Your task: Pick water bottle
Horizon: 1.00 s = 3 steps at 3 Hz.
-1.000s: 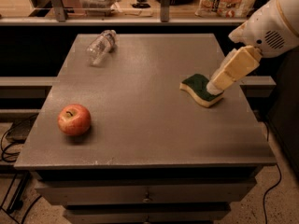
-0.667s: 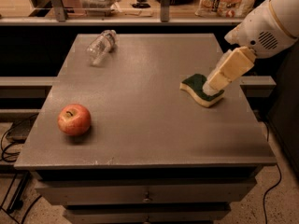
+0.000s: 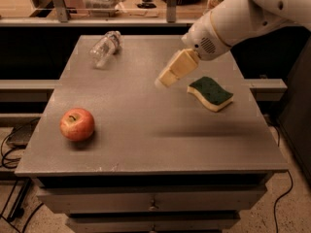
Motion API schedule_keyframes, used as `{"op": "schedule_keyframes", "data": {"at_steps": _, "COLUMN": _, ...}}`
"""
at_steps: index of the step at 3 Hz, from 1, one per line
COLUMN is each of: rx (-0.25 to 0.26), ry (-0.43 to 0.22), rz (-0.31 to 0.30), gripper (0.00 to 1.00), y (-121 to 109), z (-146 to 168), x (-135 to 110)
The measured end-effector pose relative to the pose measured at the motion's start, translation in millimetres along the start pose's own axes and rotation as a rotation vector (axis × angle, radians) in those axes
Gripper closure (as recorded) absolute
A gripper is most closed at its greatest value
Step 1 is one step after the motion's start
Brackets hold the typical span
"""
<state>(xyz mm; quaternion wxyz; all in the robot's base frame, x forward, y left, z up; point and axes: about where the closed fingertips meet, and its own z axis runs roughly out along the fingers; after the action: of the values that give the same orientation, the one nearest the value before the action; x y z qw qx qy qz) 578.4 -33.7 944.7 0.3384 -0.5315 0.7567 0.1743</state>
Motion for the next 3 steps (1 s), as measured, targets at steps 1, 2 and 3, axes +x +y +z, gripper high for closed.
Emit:
{"op": "schedule_keyframes", "data": {"at_steps": 1, "rx": -0.005, "ry": -0.103, "rz": 0.0, "gripper": 0.0, "y": -10.9, "z": 40.4, "x": -40.4}}
{"op": "schedule_keyframes", "data": {"at_steps": 2, "rx": -0.005, "ry": -0.103, "rz": 0.0, "gripper": 0.0, "y": -10.9, "z": 40.4, "x": -40.4}}
{"op": "schedule_keyframes", "data": {"at_steps": 3, "rx": 0.002, "ry": -0.129, "rz": 0.026, "gripper": 0.0, "y": -13.5, "z": 52.9, "x": -44.4}}
